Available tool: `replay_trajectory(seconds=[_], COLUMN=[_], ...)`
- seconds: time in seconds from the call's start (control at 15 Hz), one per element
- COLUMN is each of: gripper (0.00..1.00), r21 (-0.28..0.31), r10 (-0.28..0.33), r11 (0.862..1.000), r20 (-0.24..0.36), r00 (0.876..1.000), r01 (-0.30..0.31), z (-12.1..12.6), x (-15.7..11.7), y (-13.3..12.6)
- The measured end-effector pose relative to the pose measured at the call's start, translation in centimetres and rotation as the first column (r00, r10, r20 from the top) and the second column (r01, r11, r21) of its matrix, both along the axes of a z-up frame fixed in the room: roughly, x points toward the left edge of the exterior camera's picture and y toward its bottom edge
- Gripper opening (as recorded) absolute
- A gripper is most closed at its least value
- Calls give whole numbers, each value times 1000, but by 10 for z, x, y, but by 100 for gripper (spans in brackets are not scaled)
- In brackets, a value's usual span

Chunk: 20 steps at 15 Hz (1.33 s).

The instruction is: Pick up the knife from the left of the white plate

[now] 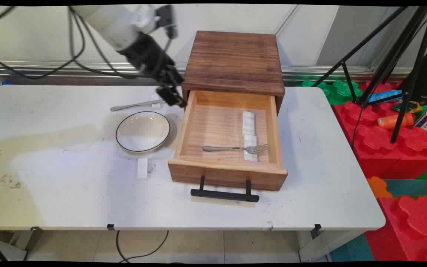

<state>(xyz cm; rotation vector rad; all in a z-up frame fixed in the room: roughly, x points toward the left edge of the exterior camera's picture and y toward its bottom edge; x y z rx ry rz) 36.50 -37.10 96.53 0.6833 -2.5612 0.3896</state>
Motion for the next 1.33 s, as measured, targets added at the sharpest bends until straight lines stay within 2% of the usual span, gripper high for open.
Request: replay_trajectory(seconds=[0.4,0.6,0.93,1.33], gripper=[100,100,100,100], r21=[21,13,-3,5], r10=[58,90,149,206], r11=[998,996,989,977], r20=[46,75,144,242], r00=[997,993,978,948], r01=[-59,-91,-150,-213], z=[15,18,14,-7], x=[49,71,104,138], y=[28,30,13,-31])
